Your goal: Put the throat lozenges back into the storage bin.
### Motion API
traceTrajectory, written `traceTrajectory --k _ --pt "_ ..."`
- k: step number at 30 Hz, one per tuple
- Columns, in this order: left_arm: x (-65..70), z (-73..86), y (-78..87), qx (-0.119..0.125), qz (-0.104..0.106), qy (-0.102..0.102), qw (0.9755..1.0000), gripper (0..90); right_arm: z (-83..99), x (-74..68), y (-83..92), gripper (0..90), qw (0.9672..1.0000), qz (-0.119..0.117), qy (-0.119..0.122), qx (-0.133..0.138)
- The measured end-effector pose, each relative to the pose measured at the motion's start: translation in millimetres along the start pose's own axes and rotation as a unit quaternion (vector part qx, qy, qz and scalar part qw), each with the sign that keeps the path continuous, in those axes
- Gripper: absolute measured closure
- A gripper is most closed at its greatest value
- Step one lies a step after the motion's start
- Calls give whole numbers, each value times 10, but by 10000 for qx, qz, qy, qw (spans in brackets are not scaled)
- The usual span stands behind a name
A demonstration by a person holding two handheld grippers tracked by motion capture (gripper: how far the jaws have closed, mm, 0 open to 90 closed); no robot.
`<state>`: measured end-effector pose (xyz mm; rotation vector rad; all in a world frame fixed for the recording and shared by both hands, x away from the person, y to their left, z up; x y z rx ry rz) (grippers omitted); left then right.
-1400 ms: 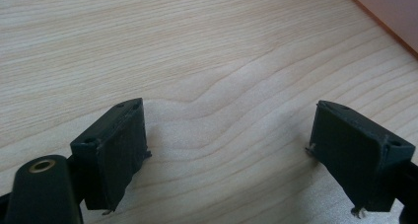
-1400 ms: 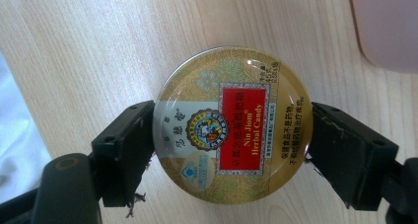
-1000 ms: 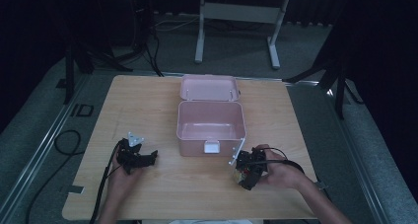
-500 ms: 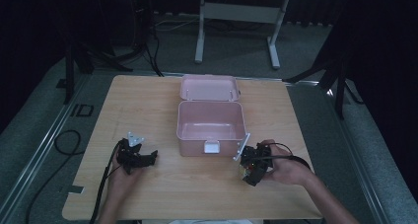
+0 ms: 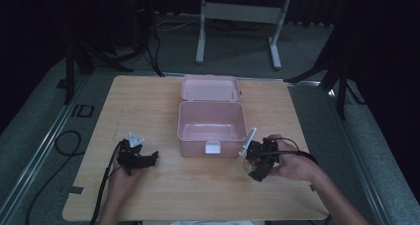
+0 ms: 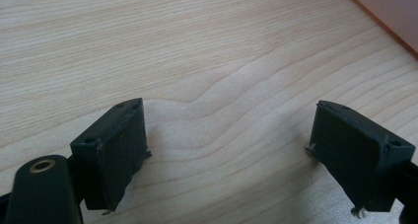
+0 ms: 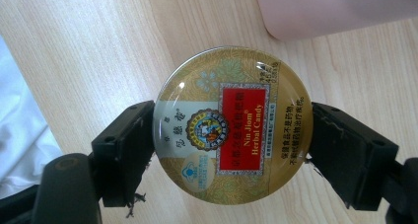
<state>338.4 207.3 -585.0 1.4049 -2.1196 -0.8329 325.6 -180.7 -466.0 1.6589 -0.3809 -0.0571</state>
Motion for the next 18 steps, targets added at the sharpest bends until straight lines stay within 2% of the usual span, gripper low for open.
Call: traceTrajectory --k 18 --pt "0 0 0 -2 -1 -2 10000 147 4 99 128 205 10000 20 16 -27"
Point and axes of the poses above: each handheld gripper's, and its own axes: y roughly backward along the jaws, z roughly out of its underside, x roughly to its right, the point moved 3 cm from there along -y, roughly forward along the jaws, and after that the axes turned 3 degrees about z, right-handed, at the moved point
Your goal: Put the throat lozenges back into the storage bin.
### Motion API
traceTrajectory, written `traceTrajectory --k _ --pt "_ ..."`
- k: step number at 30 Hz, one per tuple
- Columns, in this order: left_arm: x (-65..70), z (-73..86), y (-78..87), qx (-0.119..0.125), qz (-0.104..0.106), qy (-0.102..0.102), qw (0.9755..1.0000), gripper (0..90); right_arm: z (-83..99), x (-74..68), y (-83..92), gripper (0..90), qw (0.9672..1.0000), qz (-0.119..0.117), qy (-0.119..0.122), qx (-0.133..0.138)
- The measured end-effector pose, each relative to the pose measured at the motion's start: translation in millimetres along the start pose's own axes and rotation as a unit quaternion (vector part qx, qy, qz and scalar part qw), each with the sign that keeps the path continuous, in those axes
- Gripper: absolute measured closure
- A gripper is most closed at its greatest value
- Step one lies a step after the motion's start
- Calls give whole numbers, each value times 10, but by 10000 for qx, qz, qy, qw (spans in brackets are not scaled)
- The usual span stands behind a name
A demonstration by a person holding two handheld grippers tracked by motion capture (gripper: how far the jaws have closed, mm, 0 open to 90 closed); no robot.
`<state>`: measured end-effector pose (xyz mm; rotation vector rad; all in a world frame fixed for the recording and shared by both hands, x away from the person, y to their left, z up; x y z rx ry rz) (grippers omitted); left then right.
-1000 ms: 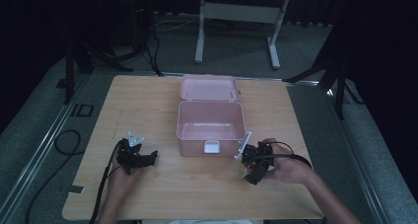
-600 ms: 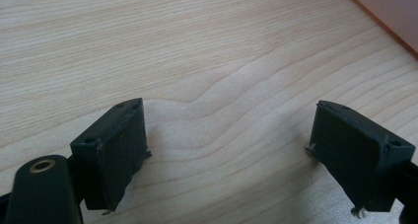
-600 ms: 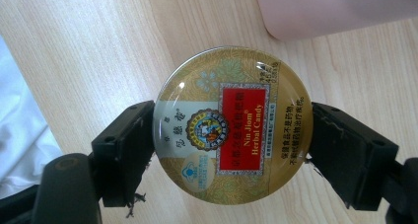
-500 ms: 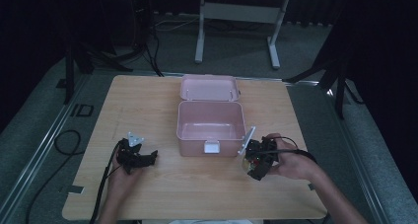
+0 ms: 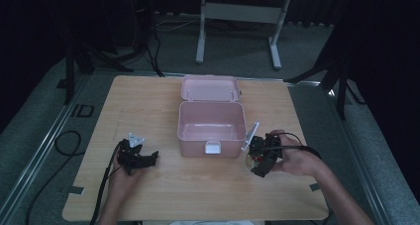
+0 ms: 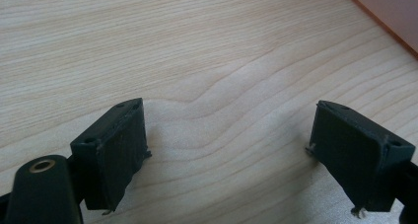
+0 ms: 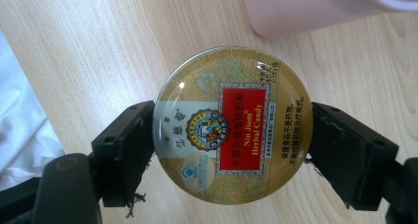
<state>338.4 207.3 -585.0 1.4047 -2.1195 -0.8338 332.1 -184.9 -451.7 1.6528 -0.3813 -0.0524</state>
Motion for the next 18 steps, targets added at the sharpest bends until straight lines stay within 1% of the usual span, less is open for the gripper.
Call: traceTrajectory --k 1,9,18 --pt "0 0 0 0 1 1 10000 147 2 14 20 205 10000 -3 -29 12" --pt "0 0 1 -10 3 0 10000 147 18 54 58 205 10000 3 -47 -7" --pt "0 0 1 -8 3 1 10000 147 32 103 124 205 9999 34 -89 57"
Point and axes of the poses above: each handheld gripper's, and its own axes: y roughly backward along the jaws, z roughly out of its underside, x roughly to its right, the point moved 3 cm from there along -y, roughly forward along the jaws, and after that the axes turned 3 degrees about z, right-handed, at the moved point
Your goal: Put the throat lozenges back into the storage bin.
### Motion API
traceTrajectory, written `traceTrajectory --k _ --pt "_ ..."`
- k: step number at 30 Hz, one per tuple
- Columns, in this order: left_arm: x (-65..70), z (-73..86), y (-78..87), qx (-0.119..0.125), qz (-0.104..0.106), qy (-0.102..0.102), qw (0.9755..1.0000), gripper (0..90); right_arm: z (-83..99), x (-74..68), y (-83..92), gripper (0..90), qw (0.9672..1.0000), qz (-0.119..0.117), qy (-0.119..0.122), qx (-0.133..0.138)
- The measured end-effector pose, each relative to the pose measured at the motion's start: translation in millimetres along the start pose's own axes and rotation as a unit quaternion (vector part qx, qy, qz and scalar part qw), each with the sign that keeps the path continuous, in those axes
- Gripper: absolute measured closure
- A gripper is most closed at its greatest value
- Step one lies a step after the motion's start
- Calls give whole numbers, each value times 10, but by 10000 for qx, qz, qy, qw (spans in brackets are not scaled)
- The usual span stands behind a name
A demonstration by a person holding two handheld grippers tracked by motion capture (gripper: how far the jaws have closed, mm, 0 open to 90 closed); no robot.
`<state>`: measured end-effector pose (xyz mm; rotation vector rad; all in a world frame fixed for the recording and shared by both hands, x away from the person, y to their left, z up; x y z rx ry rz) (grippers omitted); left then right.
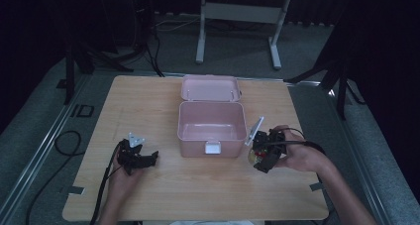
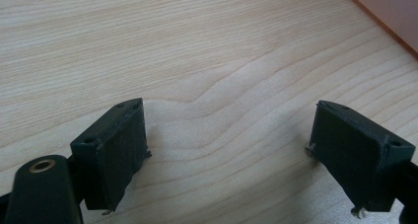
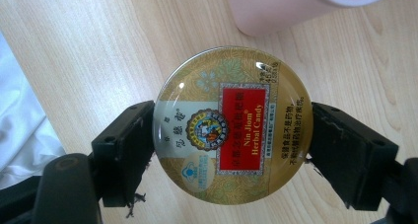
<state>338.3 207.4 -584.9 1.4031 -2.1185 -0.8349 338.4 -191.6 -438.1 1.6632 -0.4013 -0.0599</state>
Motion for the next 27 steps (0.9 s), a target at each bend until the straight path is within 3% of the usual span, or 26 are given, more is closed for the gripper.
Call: traceTrajectory --k 27 --pt "1 -1 -1 7 -1 7 10000 147 -113 144 190 205 9999 114 -59 105"
Point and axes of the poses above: each handheld gripper's, and its own axes: y roughly backward along the jaws, z roughly out of its underside, x roughly to its right, the point moved 3 cm from there along -y, roughly forward along the jaws, and after that the axes turned 3 degrees about z, right-handed, at the moved point
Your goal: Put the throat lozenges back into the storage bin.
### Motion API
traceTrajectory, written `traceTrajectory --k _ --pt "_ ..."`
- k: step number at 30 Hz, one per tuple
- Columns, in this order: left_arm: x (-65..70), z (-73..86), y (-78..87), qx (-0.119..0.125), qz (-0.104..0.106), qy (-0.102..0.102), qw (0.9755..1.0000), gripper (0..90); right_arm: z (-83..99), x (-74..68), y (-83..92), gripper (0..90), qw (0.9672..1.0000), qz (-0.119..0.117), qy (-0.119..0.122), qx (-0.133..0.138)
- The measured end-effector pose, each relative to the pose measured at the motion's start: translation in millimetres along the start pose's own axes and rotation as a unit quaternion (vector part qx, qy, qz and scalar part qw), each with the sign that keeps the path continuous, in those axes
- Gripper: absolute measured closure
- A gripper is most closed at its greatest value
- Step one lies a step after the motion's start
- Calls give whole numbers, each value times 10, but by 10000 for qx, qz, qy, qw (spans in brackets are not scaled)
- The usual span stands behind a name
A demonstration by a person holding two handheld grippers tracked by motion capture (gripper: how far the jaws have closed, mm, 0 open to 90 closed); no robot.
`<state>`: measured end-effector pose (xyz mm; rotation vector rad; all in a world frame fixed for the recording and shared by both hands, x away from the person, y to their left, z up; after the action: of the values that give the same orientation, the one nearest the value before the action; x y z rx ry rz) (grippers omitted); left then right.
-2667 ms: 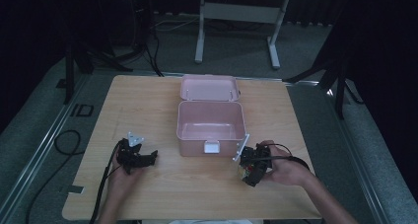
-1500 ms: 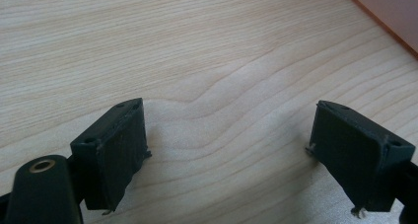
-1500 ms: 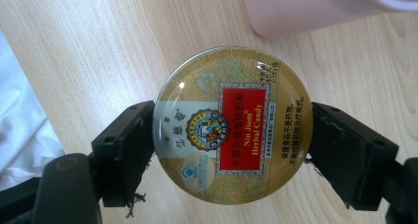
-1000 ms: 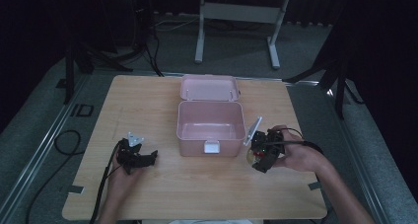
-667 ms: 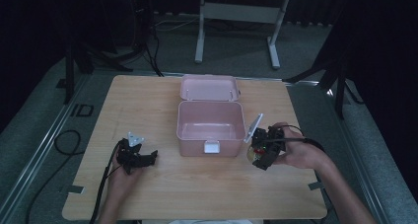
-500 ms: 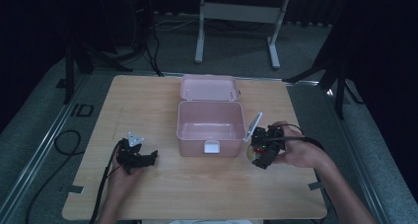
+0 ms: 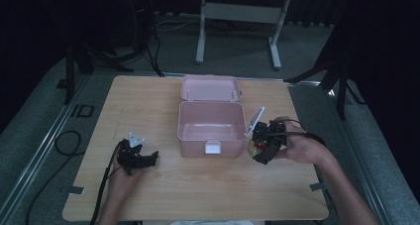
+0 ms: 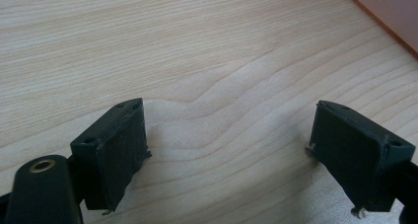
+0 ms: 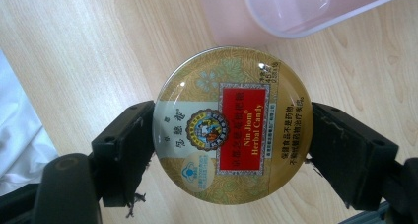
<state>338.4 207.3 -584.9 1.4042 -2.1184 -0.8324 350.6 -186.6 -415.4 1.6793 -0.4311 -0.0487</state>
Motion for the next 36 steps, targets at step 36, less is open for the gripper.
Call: traceTrajectory --k 36 --pt "-2 0 0 -1 -2 -8 10000 147 -285 168 107 205 9998 93 -30 150"
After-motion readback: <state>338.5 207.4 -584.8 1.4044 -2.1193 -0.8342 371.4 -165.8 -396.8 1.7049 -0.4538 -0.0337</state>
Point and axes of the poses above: each handheld gripper's, and its own axes: y roughly backward along the jaws, z roughly out of its underside, x roughly to its right, the point moved 3 cm from there along -y, roughly forward along the jaws, and after that the axes turned 3 degrees about z, right-handed, at the moved point
